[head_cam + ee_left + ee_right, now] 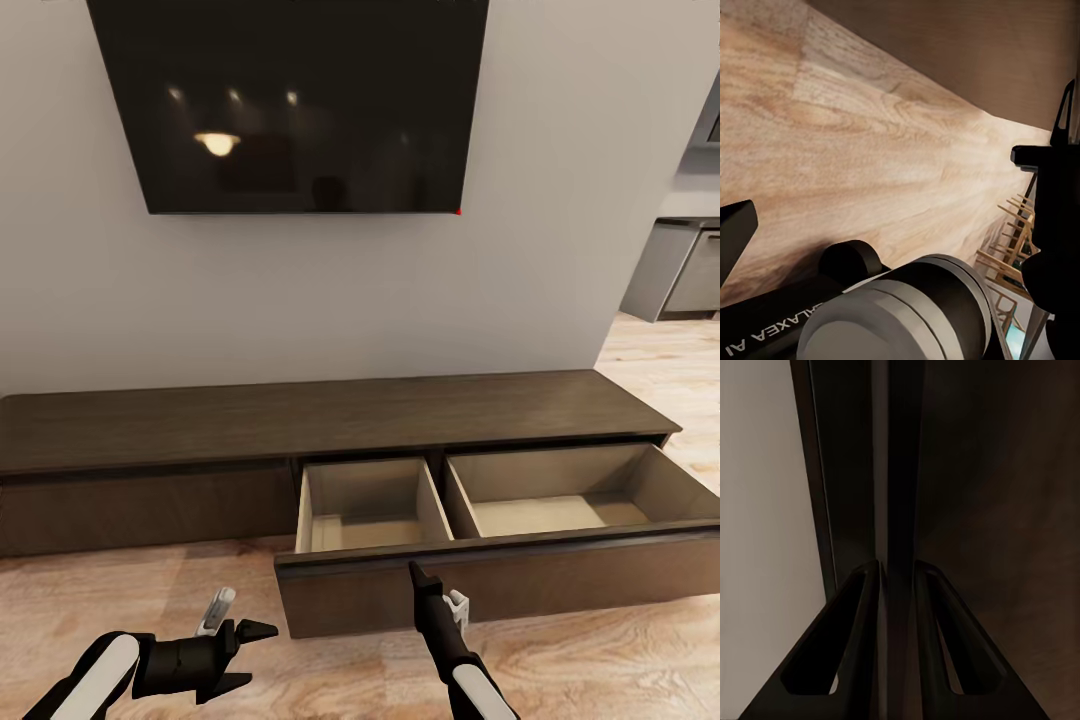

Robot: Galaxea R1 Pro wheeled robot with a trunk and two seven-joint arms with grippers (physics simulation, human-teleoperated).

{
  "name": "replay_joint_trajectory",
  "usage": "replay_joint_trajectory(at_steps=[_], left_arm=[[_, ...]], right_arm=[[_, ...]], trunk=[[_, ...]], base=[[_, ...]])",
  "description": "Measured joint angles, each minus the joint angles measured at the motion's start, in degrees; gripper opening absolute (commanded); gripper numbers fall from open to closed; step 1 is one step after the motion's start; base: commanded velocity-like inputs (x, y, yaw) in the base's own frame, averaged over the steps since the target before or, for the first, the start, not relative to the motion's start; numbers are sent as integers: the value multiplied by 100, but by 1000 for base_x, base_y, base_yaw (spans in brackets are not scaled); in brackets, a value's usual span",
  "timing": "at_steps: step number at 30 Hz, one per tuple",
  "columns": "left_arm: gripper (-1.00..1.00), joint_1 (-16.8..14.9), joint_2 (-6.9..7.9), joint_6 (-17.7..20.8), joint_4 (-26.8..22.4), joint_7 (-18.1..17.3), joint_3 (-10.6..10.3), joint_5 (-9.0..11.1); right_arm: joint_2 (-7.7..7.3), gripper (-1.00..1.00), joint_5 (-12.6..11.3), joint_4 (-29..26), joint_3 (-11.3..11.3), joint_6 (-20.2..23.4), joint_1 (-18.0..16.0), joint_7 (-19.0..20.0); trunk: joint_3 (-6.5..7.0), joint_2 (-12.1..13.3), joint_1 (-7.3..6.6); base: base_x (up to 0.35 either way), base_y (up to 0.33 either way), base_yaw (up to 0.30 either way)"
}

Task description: Place each of the two pumpkins and all three candles from the living room inside a cabinet in the living room (use any cabinet), then make sure every cabinet is closed, and position the cauldron so it is next to a table in the living room.

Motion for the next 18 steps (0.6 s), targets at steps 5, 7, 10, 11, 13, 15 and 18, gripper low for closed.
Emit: replay_joint_trajectory(at_steps=[5,7,10,11,13,15,18], left_arm=[[100,1,0,0,0,0,1,0],[100,1,0,0,0,0,1,0],[100,2,0,0,0,0,1,0],[100,2,0,0,0,0,1,0],[100,2,0,0,0,0,1,0],[100,2,0,0,0,0,1,0],[100,2,0,0,0,0,1,0]], right_arm=[[0,-100,2,0,1,-1,1,1],[0,-100,1,0,3,-3,0,1],[0,-100,4,0,3,-6,1,1],[0,-100,4,0,3,-6,1,1],[0,-100,6,0,3,-6,1,1],[-1,-100,10,2,1,-6,-2,-2],[-1,-100,9,3,2,-6,-4,-6]], trunk=[[0,0,0],[0,0,0],[0,0,0],[0,0,0],[0,0,0],[-1,0,0],[-1,0,0]], base=[[-2,0,0],[0,0,0],[0,0,0],[0,0,0],[0,0,0],[0,0,0],[0,0,0]])
